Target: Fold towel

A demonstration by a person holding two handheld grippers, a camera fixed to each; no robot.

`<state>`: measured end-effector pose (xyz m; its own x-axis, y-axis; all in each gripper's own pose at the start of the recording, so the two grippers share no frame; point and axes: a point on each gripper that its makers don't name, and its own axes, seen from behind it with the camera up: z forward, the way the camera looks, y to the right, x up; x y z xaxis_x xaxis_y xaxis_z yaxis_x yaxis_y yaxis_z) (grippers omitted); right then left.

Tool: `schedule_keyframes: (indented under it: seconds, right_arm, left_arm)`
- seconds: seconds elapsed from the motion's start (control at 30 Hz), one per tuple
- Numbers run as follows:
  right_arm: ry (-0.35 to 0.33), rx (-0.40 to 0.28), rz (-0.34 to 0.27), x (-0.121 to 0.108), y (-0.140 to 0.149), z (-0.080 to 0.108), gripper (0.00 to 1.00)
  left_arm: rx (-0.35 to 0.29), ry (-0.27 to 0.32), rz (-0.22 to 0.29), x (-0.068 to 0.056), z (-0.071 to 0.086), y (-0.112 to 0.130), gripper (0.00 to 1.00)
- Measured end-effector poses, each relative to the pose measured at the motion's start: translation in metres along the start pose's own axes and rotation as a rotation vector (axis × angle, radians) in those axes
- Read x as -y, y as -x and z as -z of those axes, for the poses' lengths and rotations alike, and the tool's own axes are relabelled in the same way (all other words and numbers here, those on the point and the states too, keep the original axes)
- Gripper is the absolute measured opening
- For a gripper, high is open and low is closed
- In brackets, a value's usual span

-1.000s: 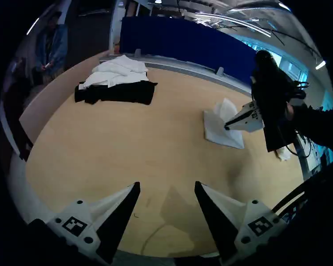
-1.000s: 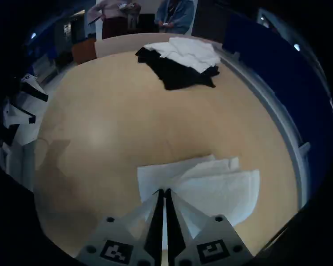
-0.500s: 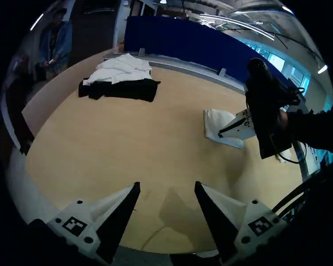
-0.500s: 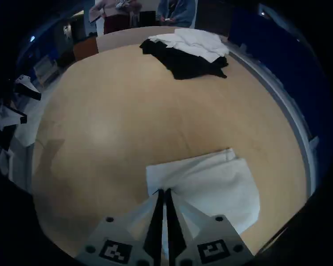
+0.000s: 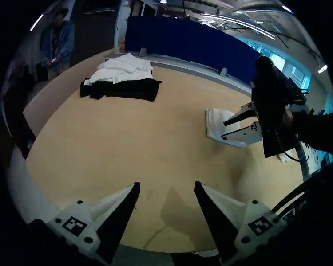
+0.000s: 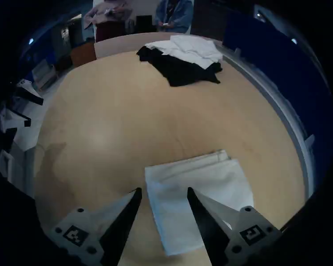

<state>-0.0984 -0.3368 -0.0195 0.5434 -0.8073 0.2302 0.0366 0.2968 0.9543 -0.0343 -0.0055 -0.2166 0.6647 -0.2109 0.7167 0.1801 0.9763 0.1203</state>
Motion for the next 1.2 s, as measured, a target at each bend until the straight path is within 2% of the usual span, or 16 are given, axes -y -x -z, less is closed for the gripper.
schedule_keyframes:
  seconds: [0.1, 0.3, 0.77, 1.03, 1.2]
  right_arm:
    - [0.010, -0.008, -0.022, -0.002, 0.002, 0.006, 0.85]
    - [0.041, -0.013, -0.073, -0.008, 0.016, 0.020, 0.86]
    - [0.115, 0.019, -0.215, -0.009, 0.074, 0.045, 0.86]
    - [0.125, 0.037, -0.271, -0.003, 0.095, 0.046, 0.86]
    - [0.117, 0.039, -0.294, 0.000, 0.099, 0.043, 0.77]
  left_arm:
    - [0.000, 0.001, -0.005, -0.001, -0.001, 0.000, 0.91]
    - [0.000, 0.000, -0.014, -0.001, 0.000, -0.002, 0.91]
    - [0.003, 0.012, -0.038, -0.005, -0.001, -0.003, 0.91]
    - [0.004, 0.022, -0.039, -0.007, -0.003, -0.004, 0.91]
    - [0.004, 0.026, -0.042, -0.009, -0.003, -0.004, 0.91]
